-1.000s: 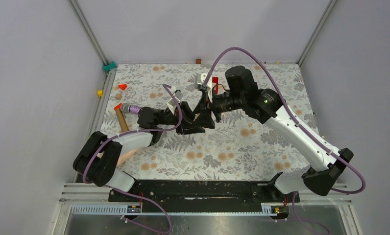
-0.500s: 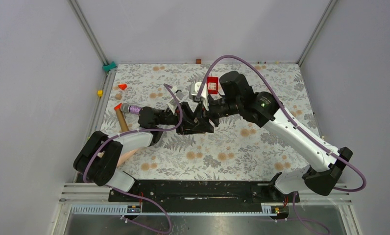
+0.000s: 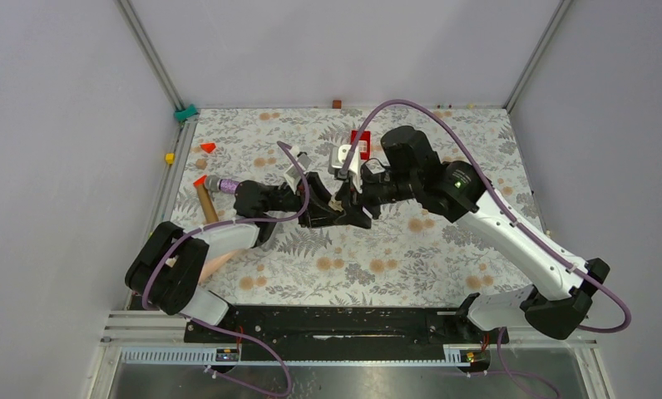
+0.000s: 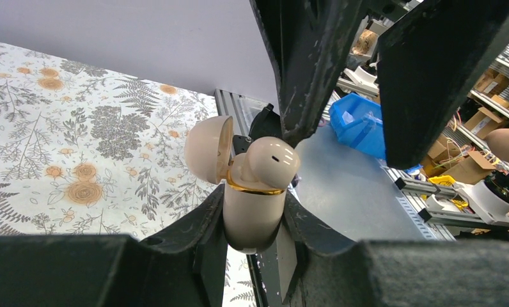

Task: Insert the wireless bluetooth earbuds into the charging case
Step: Place the earbud in the charging case.

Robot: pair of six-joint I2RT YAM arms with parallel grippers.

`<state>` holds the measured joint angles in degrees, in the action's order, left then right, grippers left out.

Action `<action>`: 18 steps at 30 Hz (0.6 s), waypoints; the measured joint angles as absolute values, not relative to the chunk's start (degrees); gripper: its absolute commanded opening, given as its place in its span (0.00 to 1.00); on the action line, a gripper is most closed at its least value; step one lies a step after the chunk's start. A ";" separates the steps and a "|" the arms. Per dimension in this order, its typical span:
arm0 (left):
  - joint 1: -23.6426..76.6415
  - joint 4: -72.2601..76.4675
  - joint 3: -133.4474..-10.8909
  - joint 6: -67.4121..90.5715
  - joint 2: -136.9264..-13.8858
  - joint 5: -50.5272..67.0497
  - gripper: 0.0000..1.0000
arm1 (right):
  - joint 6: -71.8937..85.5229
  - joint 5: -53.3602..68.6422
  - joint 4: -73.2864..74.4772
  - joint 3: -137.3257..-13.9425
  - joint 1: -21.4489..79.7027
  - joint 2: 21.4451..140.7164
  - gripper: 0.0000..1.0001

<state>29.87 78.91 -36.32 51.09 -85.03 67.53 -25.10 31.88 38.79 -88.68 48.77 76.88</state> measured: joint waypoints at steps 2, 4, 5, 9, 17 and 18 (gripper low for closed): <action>29.65 79.15 -36.34 51.11 -85.03 67.48 0.00 | -25.15 31.20 40.60 -88.44 48.77 76.14 0.60; 29.54 79.22 -36.40 51.11 -85.03 67.48 0.00 | -25.28 30.89 42.26 -88.42 48.75 75.85 0.60; 29.50 79.22 -36.40 51.13 -85.03 67.48 0.00 | -25.32 30.89 42.72 -88.42 48.77 75.81 0.60; 29.50 79.22 -36.40 51.13 -85.03 67.51 0.00 | -25.82 30.79 44.95 -88.99 48.75 75.79 0.62; 29.52 79.24 -36.40 51.11 -85.06 67.51 0.00 | -24.60 28.95 45.65 -98.35 48.75 77.49 0.62; 29.52 79.24 -36.40 51.11 -85.06 67.48 0.00 | -23.53 28.40 45.63 -99.48 48.75 78.24 0.61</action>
